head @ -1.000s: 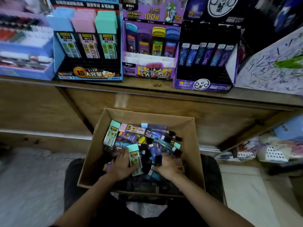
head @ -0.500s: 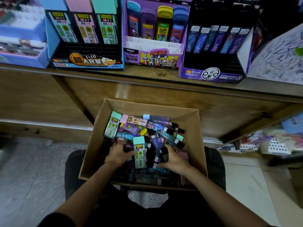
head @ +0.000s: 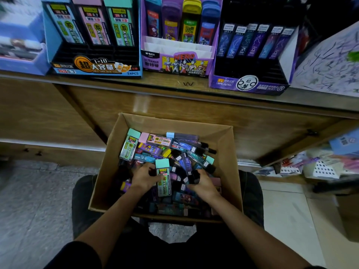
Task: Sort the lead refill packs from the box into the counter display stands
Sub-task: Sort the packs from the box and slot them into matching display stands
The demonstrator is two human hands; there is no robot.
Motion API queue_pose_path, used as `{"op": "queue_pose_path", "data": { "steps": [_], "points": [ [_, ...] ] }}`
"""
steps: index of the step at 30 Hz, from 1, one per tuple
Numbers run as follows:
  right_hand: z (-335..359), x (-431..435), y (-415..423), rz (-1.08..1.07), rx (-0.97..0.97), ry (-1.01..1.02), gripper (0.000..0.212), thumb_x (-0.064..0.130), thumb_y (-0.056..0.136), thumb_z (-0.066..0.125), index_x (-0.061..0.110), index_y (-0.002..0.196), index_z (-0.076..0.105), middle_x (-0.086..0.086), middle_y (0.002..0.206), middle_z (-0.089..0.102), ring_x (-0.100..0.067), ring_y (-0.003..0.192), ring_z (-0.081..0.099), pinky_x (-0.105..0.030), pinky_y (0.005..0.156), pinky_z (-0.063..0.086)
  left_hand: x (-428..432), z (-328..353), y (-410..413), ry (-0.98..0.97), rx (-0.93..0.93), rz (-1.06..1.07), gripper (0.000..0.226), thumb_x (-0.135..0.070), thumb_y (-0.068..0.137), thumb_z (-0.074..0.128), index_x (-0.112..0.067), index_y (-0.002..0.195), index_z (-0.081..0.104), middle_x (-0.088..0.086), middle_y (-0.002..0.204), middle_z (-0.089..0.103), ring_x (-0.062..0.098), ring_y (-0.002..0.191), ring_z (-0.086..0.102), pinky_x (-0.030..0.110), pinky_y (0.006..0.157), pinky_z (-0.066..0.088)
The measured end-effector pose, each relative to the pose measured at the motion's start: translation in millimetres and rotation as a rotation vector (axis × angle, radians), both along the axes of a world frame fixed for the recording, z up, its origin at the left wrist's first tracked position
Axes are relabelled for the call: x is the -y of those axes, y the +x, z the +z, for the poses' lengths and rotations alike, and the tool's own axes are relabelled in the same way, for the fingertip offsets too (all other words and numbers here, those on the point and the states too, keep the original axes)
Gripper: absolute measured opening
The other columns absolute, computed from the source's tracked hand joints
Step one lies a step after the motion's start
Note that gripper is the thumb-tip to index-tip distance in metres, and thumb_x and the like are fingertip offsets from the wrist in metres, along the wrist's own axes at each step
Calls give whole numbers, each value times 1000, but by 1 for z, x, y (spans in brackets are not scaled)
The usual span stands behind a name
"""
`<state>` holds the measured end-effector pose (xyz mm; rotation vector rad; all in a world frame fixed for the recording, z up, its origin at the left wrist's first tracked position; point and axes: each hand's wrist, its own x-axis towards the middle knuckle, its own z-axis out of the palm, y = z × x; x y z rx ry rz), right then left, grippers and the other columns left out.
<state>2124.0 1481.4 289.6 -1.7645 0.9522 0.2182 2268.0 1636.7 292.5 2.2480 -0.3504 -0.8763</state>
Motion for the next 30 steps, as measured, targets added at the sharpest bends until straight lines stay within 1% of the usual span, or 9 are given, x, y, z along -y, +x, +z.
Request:
{"op": "queue_pose_path", "data": {
  "steps": [3, 5, 7, 10, 12, 16, 23, 27, 30],
  "points": [
    [-1, 2, -1, -27, 7, 69, 29, 14, 80, 71, 14, 102, 51, 2, 91, 60, -15, 88, 58, -6, 63, 38, -5, 1, 2, -95, -69, 30, 30, -14, 73, 79, -8, 95, 59, 7, 100, 62, 21, 98, 55, 26, 77, 42],
    [2, 3, -1, -105, -20, 132, 46, 33, 87, 65, 13, 125, 50, -2, 122, 53, -19, 115, 51, -11, 85, 34, -8, 3, 3, -142, -93, 28, 26, -13, 72, 80, -15, 85, 57, -1, 90, 60, 16, 91, 54, 19, 68, 40],
    [3, 4, 0, -202, -31, 147, 52, 36, 91, 58, 11, 135, 44, -2, 133, 47, -21, 126, 44, -19, 93, 31, -9, 4, 2, -184, -110, 14, 27, -11, 70, 81, -16, 80, 57, -3, 86, 61, 13, 87, 56, 15, 66, 40],
    [8, 3, 1, -264, 20, 165, 21, 17, 89, 62, 11, 109, 58, 2, 102, 64, -16, 95, 61, -5, 67, 42, -8, 5, 0, -225, -110, 11, 29, -10, 69, 82, -19, 77, 56, -5, 83, 61, 11, 84, 55, 18, 68, 41],
    [13, 3, -1, -223, 43, 164, 19, 10, 85, 66, 18, 99, 56, 10, 89, 62, -4, 80, 59, -3, 57, 41, -7, 5, 0, -228, -109, 2, 29, -10, 70, 81, -21, 77, 55, -6, 84, 59, 10, 86, 54, 20, 70, 40],
    [20, 1, -2, -117, 13, 120, 23, 6, 83, 68, 12, 102, 58, 1, 92, 63, -14, 86, 60, -21, 74, 45, -7, 7, 1, -252, -128, 31, 27, -8, 72, 79, -20, 78, 55, -7, 85, 59, 3, 84, 53, 9, 66, 39],
    [26, 5, -14, 40, -25, -80, 18, 7, 83, 67, 10, 96, 56, 5, 82, 55, -8, 76, 54, -3, 55, 37, -9, 10, 3, -338, -167, 152, 21, 0, 77, 73, -9, 84, 55, 2, 87, 61, 11, 86, 57, 16, 70, 45],
    [28, 4, -21, 215, -142, -1, 39, 14, 82, 71, 9, 117, 54, 0, 105, 60, -15, 101, 56, -19, 79, 44, -7, 11, 4, -350, -174, 168, 20, 0, 77, 72, -8, 87, 56, 2, 90, 62, 11, 87, 58, 14, 67, 45],
    [31, 1, -20, 257, -170, -115, 23, 25, 90, 62, 13, 106, 52, -1, 99, 58, -14, 89, 55, -21, 67, 41, -9, 11, 4, -355, -187, 180, 20, 0, 77, 72, -9, 87, 57, 2, 91, 61, 11, 89, 58, 18, 69, 46]
  ]
}}
